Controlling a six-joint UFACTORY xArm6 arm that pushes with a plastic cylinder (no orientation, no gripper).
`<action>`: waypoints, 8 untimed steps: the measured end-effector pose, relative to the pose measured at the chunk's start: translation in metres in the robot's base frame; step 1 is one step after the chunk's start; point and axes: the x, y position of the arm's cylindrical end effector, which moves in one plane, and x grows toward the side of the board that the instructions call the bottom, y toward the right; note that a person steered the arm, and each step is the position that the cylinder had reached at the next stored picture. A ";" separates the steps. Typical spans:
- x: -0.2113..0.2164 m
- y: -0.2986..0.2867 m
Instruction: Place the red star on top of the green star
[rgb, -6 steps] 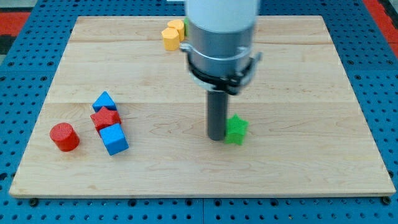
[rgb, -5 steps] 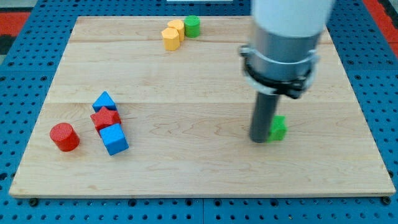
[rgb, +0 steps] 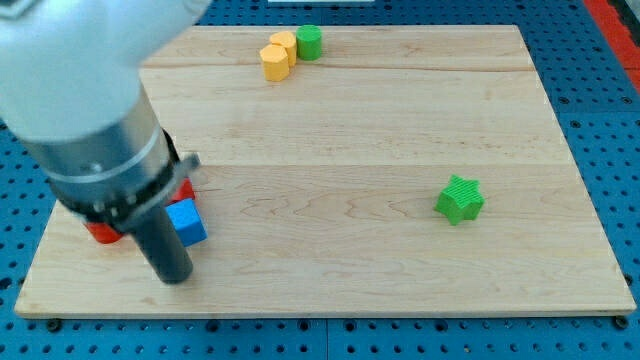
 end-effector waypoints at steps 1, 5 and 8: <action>-0.041 -0.013; -0.081 -0.041; -0.073 0.039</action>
